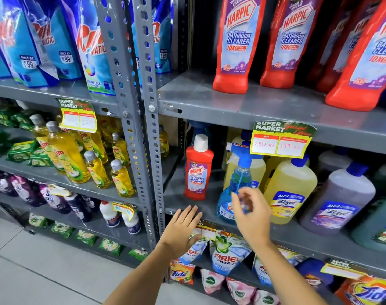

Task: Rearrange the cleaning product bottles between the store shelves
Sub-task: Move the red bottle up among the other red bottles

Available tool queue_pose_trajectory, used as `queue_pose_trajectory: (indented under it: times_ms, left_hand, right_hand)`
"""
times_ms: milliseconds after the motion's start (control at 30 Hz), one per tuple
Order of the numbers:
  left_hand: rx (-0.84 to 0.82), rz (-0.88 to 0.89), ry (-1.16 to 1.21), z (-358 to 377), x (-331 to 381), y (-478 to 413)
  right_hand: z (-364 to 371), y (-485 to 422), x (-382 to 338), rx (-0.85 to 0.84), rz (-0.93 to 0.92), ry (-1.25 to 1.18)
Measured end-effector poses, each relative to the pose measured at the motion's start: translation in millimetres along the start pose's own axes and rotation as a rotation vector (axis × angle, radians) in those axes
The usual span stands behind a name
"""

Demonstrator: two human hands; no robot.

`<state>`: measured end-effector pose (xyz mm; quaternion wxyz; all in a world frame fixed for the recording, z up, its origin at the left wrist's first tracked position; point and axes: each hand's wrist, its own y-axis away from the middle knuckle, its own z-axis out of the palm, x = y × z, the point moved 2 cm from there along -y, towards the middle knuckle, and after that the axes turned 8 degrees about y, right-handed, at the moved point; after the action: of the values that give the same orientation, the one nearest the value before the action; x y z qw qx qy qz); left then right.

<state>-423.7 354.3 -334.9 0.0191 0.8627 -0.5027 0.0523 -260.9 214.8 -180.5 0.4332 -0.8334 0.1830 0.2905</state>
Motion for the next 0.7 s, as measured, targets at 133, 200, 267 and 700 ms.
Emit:
queue_pose_trajectory:
  times_ms: [133, 200, 267, 700]
  left_hand:
    - [0.003, -0.014, 0.004, -0.2, 1.6, 0.5]
    - [0.010, -0.021, 0.028, 1.8, 1.8, 0.2]
    - [0.003, -0.022, 0.040, 3.4, 1.7, 1.0]
    - [0.017, 0.013, 0.057, -13.3, 4.4, 5.6]
  right_hand:
    - [54.6, -24.2, -42.3, -0.316, 0.004, 0.050]
    - [85.0, -35.1, -47.8, -0.409, 0.177, 0.056]
    - [108.6, -48.1, -43.6, -0.447, 0.374, 0.024]
    - [131.5, -62.5, -19.5, -0.442, 0.494, -0.046]
